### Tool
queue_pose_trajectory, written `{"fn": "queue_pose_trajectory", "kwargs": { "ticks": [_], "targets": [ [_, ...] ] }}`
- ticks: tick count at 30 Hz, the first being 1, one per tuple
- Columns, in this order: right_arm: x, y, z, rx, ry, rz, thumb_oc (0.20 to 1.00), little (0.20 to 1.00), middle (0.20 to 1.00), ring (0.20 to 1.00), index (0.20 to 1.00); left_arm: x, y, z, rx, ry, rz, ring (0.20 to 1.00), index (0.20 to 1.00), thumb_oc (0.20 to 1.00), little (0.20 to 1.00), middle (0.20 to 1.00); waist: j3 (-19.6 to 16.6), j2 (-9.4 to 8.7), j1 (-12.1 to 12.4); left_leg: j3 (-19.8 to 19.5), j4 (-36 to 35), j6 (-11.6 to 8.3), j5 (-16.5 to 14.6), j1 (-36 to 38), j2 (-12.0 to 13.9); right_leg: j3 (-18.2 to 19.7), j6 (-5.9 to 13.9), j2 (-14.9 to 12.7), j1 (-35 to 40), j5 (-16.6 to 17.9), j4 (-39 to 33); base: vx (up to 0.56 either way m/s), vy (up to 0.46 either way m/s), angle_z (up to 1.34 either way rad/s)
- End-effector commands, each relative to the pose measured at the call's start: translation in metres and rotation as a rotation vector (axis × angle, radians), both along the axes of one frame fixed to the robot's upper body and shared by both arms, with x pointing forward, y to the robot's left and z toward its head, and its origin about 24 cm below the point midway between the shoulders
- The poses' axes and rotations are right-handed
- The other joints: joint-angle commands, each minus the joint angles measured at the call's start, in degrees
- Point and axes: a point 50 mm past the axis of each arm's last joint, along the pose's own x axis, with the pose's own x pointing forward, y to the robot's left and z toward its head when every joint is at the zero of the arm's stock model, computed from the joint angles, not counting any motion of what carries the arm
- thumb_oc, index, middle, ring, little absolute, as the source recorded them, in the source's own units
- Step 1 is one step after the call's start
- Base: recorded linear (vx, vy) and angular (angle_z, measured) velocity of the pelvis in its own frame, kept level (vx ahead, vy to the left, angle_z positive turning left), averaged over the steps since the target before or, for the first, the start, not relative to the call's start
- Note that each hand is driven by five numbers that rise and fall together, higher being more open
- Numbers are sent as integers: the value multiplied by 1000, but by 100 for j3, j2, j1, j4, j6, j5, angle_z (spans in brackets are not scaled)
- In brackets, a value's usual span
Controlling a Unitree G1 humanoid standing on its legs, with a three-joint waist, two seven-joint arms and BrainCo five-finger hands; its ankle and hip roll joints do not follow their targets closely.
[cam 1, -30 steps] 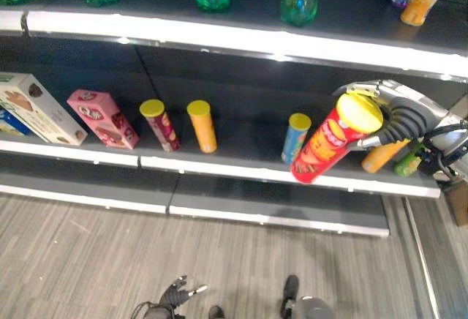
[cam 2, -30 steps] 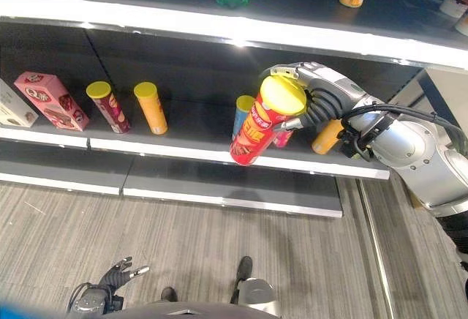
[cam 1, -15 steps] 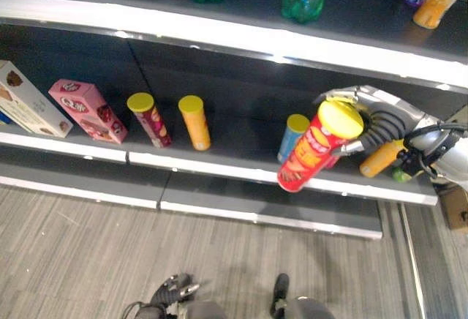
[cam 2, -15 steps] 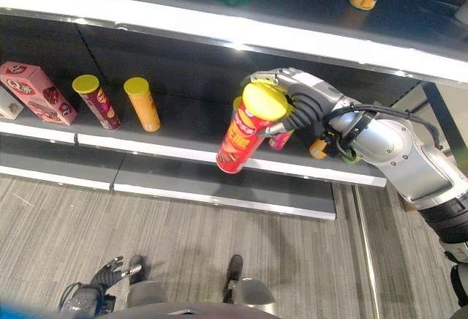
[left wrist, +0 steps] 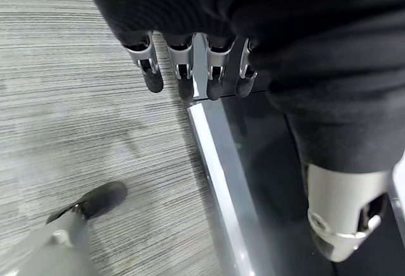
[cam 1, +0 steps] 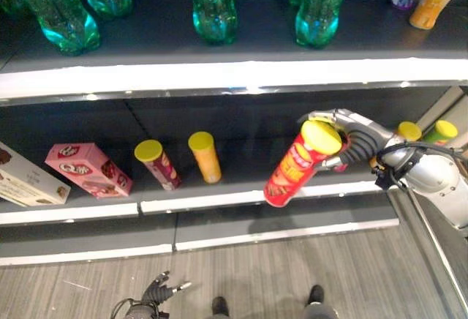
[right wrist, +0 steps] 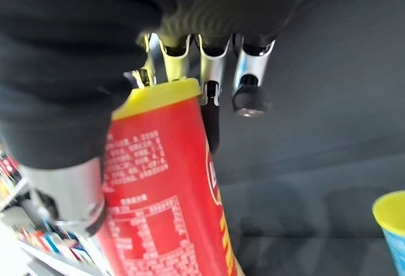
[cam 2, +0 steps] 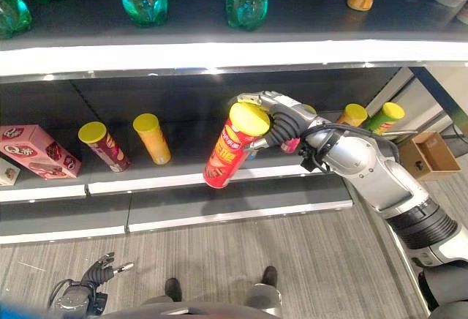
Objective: Put the goods on the table back onto the shelves and tidy them up.
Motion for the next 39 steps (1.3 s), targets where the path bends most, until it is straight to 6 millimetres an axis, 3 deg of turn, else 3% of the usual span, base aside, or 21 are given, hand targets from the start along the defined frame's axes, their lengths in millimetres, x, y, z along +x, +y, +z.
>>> {"fn": "queue_pose_trajectory", "kwargs": {
  "ticks": [1,5,9,13,22,39],
  "targets": [
    [6,3,34,-15,-180,-18,200,200,200,200,200,-1,9,2,43,11,-7,1000,1000,1000,1000,1000,147,175,200,-36,30,-98,-411,60,199,-177,522,-338,-40,-203,689,0,0,0],
    [20,0,17,-58,-181,-102,200,200,200,200,200,-7,12,0,49,28,20,1000,1000,1000,1000,1000,205,148,358,-89,30,-86,-397,-31,170,-345,516,-399,29,-230,627,3,-16,3],
    [29,9,4,-70,-178,-122,200,200,200,200,200,-9,9,-2,44,37,22,1000,1000,1000,1000,1000,257,122,464,-146,30,-105,-358,-98,224,-435,500,-390,37,-280,601,-11,-61,15],
    [53,24,-10,-144,-211,-180,200,200,200,200,200,-2,1,-1,19,-2,19,1000,1000,1000,1000,1000,297,100,635,-251,30,-160,-283,-177,328,-655,466,-334,170,-423,553,-35,-98,22],
    [61,46,-8,-136,-283,-180,200,200,200,200,200,-17,5,-10,46,86,69,1000,1000,1000,1000,1000,293,87,792,-403,30,-195,-242,-221,355,-824,450,-293,316,-497,549,-5,-45,16],
    [90,46,-19,-185,-296,-324,200,200,200,200,200,-3,-6,-10,51,49,29,1000,1000,1000,1000,1000,380,154,1024,-551,30,-172,-280,-286,275,-954,481,-384,298,-476,661,3,-5,4]
  ]
}}
